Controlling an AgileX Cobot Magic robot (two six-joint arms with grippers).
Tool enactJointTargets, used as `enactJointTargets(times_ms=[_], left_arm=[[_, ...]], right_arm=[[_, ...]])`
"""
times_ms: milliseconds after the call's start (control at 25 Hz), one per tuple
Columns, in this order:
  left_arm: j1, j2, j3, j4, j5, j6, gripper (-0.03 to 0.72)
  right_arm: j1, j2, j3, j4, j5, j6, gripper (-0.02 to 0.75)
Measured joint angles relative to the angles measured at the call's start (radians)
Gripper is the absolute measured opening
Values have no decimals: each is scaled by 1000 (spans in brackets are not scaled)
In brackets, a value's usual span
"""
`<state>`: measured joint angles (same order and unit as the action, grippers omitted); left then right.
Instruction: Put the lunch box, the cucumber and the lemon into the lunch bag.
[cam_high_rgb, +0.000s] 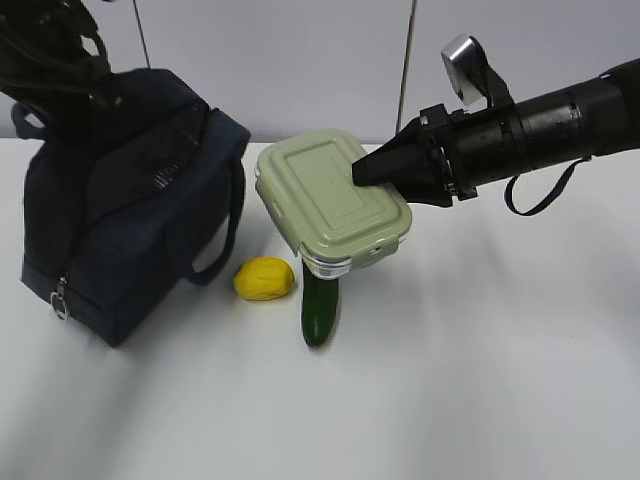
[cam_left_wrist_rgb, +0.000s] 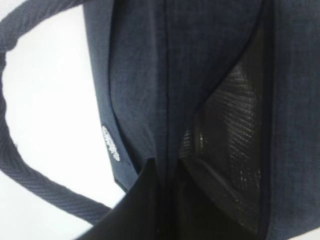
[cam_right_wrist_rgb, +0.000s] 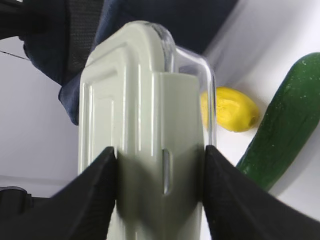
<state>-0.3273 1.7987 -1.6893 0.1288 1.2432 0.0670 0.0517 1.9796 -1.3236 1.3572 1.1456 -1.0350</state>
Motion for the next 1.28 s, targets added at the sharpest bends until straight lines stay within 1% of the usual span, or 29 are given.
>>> enactJointTargets(times_ms=[200,480,800,1040,1280], left_arm=[[-44,37,0,0,0,-22,-3],[-75,37,0,2,0,-38,-3],[-117,37,0,2,0,-67,-3],[-138,37,-2,-37,0,-79,-3],[-141,37,-2,-73,0,-81,-3]], right_arm=[[9,-30,0,7,2,2,390],[9,-72,2,40,2,2,390],[20,-98,-3,50,5,2,390],[70,-98,-3,52,7,-6,390],[77,-53,-4,52,14,-16,390]])
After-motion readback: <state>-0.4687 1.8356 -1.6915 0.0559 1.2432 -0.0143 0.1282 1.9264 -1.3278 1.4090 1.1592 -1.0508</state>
